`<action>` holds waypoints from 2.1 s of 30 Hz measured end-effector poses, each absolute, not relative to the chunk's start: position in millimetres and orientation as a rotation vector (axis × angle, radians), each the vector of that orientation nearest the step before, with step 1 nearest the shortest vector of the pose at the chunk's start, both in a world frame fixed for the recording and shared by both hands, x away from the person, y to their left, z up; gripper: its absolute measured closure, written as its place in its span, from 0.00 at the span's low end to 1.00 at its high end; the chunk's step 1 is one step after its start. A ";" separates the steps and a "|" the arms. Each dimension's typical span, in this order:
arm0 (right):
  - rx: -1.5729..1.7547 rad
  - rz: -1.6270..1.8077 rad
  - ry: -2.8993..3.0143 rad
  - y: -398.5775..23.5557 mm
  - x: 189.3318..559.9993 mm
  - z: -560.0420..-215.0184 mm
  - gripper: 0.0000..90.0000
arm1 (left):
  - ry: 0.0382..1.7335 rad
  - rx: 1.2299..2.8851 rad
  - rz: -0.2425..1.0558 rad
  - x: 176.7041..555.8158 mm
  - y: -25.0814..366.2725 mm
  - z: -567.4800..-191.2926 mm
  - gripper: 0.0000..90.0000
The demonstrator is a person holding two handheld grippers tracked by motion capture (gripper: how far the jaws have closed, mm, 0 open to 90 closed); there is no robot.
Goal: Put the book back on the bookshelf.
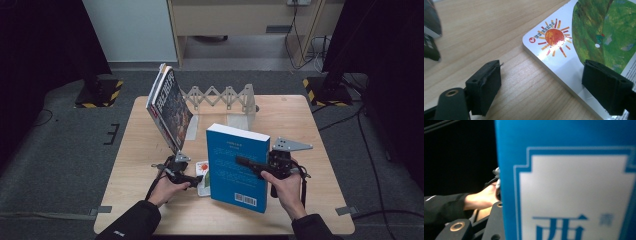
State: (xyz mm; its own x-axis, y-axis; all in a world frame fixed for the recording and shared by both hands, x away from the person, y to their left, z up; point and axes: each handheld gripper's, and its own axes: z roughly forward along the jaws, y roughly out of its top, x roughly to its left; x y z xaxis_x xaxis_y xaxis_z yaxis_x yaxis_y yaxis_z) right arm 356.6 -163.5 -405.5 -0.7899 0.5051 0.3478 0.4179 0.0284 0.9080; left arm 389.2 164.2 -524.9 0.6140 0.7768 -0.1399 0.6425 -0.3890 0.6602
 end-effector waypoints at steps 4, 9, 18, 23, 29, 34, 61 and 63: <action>1.002 1.864 2.144 -168.8 362.0 -395.4 0.68 | 1.108 2.132 0.266 389.7 165.8 -528.3 0.09; 1.036 1.858 2.081 -176.2 370.0 -388.0 0.68 | 1.104 2.115 0.288 389.7 167.4 -531.9 0.01; 1.075 1.826 2.006 -177.4 384.3 -378.6 0.68 | 1.044 2.092 0.297 388.5 172.6 -536.3 0.00; 1.071 1.807 1.975 -172.2 394.3 -371.0 0.68 | 1.042 2.093 0.295 388.6 172.9 -536.4 0.00; 1.064 1.801 1.930 -162.3 408.9 -362.0 0.68 | 1.043 2.091 0.295 388.0 173.4 -536.4 0.00; 1.063 1.779 1.914 -154.3 420.3 -354.5 0.68 | 1.044 2.091 0.295 388.0 173.3 -536.4 0.00; 1.074 1.709 1.871 -109.4 490.5 -343.6 0.68 | 1.041 2.095 0.298 388.0 173.2 -536.3 0.00; 1.084 1.714 1.860 -106.1 496.6 -345.5 0.68 | 1.041 2.094 0.298 388.0 173.3 -536.4 0.00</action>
State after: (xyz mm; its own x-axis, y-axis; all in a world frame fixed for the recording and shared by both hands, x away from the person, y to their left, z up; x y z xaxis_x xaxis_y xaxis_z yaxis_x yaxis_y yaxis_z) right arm 496.6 -106.1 -345.5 -0.6263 0.7492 0.2154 0.2756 -0.0457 0.9602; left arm 388.0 173.3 -536.4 0.6398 0.7591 -0.1201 0.5808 -0.3752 0.7224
